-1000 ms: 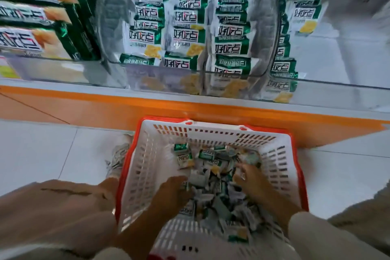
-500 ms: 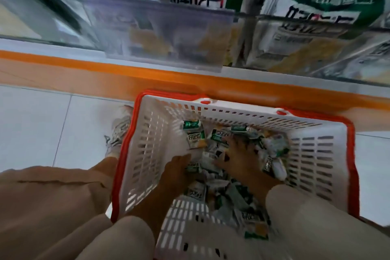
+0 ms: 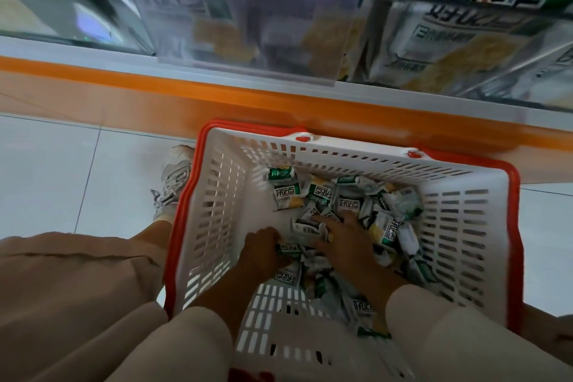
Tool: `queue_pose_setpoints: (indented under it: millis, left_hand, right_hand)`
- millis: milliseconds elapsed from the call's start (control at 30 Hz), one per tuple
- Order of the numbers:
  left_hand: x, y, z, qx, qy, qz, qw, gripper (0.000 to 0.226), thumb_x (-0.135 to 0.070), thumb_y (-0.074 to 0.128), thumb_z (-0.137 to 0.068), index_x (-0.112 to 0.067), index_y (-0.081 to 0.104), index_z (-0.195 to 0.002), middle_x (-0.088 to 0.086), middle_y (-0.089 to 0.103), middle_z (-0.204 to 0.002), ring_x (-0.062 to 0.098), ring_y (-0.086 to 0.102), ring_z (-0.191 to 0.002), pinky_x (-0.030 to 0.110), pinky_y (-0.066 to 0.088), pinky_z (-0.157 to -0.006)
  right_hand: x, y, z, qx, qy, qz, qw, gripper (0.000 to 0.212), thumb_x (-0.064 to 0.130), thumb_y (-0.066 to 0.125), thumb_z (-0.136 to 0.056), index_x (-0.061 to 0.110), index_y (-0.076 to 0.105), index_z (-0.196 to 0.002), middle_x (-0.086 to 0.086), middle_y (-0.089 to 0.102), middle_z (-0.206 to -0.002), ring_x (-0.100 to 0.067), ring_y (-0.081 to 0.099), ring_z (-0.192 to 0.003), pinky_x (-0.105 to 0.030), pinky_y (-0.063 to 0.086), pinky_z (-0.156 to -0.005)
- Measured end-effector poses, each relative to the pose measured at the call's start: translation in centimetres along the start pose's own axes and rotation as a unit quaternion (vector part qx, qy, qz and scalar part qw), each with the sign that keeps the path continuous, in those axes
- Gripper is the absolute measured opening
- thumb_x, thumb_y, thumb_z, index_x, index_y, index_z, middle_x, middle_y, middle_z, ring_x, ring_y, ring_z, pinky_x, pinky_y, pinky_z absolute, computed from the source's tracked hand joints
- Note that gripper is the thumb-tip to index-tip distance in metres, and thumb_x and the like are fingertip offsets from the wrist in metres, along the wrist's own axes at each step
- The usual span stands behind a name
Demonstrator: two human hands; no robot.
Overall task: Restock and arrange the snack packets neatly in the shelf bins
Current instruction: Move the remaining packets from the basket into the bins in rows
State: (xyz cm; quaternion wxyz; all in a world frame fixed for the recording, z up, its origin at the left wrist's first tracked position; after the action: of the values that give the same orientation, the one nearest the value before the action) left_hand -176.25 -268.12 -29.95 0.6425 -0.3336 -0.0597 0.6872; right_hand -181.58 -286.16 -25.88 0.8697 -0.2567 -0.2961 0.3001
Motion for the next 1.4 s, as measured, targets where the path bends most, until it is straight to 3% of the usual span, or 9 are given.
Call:
queue_pose_setpoints:
  millis: [167, 267, 433, 633, 767, 1000, 1167, 1267, 1400]
  left_hand:
    - [-2.8, -2.5, 2.5, -0.023, -0.043, 0.282, 0.958, 0.050, -0.011, 0.081, -0.079, -0.018, 0.044, -0.113, 0.011, 0.063, -0.111, 0.022, 0.067, -0.085, 0.032, 0.058, -0.060]
    - [-6.7, -5.6, 4.8, -0.029, -0.001, 0.396, 0.918, 0.060, 0.004, 0.075, -0.079, -0.023, 0.048, -0.126, 0.001, 0.060, -0.115, 0.021, 0.067, -0.096, 0.039, 0.061, -0.076]
    - [-12.8, -11.0, 10.0, 0.008, 0.092, 0.449, 0.889, 0.049, -0.003, 0.076, -0.080, -0.017, 0.060, -0.124, 0.007, 0.065, -0.117, 0.022, 0.067, -0.100, 0.037, 0.058, -0.090]
    - [-18.7, -15.7, 17.4, -0.018, 0.177, 0.383, 0.906, 0.063, -0.054, 0.085, -0.065, -0.018, 0.067, -0.114, 0.007, 0.073, -0.110, 0.021, 0.072, -0.098, 0.043, 0.058, -0.089]
    - [-21.0, -18.9, 21.1, -0.048, 0.204, 0.360, 0.909, 0.038, -0.047, 0.081, -0.076, -0.019, 0.072, -0.101, 0.004, 0.075, -0.099, 0.016, 0.073, -0.091, 0.036, 0.060, -0.083]
    - [-26.4, -22.1, 26.1, -0.031, 0.274, 0.382, 0.882, 0.015, -0.024, 0.069, -0.089, -0.022, 0.068, -0.075, -0.005, 0.066, -0.060, 0.003, 0.060, -0.048, 0.023, 0.055, -0.063]
    - [-29.3, -23.7, 26.1, -0.033, 0.293, 0.394, 0.871, 0.019, -0.031, 0.071, -0.085, -0.013, 0.069, -0.090, -0.006, 0.070, -0.065, 0.005, 0.064, -0.054, 0.024, 0.055, -0.066]
    - [-30.7, -24.7, 25.3, -0.064, 0.306, 0.394, 0.865, 0.022, -0.037, 0.073, -0.081, -0.016, 0.070, -0.088, -0.007, 0.069, -0.065, 0.004, 0.062, -0.054, 0.018, 0.047, -0.056]
    - [-32.5, -26.4, 24.2, -0.121, 0.326, 0.388, 0.854, 0.041, -0.055, 0.078, -0.066, -0.022, 0.074, -0.090, 0.001, 0.076, -0.084, 0.017, 0.072, -0.077, 0.033, 0.056, -0.070]
  right_hand:
    - [-0.4, -3.1, 1.9, -0.053, 0.006, -0.192, 0.980, 0.048, 0.044, 0.072, -0.082, 0.031, 0.061, -0.127, -0.005, 0.048, -0.134, -0.019, 0.053, -0.113, -0.029, 0.047, -0.090]
    - [0.8, -6.0, 3.8, -0.053, -0.017, -0.290, 0.955, 0.045, 0.041, 0.074, -0.082, 0.034, 0.060, -0.125, -0.004, 0.052, -0.130, -0.013, 0.057, -0.102, -0.028, 0.050, -0.081]
    - [3.1, -12.0, 9.0, -0.106, -0.029, -0.330, 0.938, 0.051, 0.048, 0.073, -0.079, 0.041, 0.053, -0.126, 0.007, 0.037, -0.135, -0.017, 0.044, -0.124, -0.037, 0.048, -0.096]
    - [6.6, -18.7, 17.1, -0.125, -0.137, -0.332, 0.925, 0.039, 0.040, 0.074, -0.080, 0.048, 0.056, -0.114, 0.017, 0.036, -0.130, -0.003, 0.035, -0.123, -0.024, 0.031, -0.097]
    - [6.2, -23.0, 21.1, -0.135, -0.157, -0.439, 0.874, 0.018, 0.039, 0.068, -0.086, 0.052, 0.068, -0.100, 0.016, 0.061, -0.122, -0.010, 0.061, -0.108, -0.044, 0.050, -0.097]
    - [5.6, -30.6, 24.7, -0.207, -0.188, -0.450, 0.848, 0.051, 0.016, 0.081, -0.074, 0.032, 0.060, -0.117, 0.003, 0.064, -0.118, -0.012, 0.064, -0.102, -0.026, 0.053, -0.082]
    - [5.8, -34.3, 25.0, -0.217, -0.201, -0.456, 0.839, 0.035, 0.014, 0.075, -0.080, 0.024, 0.068, -0.113, -0.013, 0.066, -0.092, -0.013, 0.067, -0.072, -0.021, 0.051, -0.063]
    - [6.2, -35.2, 23.9, -0.202, -0.210, -0.502, 0.815, 0.027, 0.016, 0.072, -0.084, 0.033, 0.071, -0.105, -0.012, 0.058, -0.087, -0.020, 0.064, -0.079, -0.035, 0.052, -0.076]
    - [6.0, -38.3, 22.0, -0.218, -0.218, -0.552, 0.775, 0.028, 0.017, 0.076, -0.075, 0.028, 0.073, -0.101, -0.016, 0.060, -0.091, -0.028, 0.064, -0.084, -0.045, 0.050, -0.084]
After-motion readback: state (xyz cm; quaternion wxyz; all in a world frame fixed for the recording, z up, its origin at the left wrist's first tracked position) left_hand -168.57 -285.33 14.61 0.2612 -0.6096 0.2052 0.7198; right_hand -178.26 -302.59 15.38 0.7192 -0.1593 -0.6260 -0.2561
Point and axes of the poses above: each hand's wrist, its own z-axis away from the middle knuckle, its own y-axis out of the palm, x = y × z, the point moved 6 cm from there along -z, towards the middle knuckle
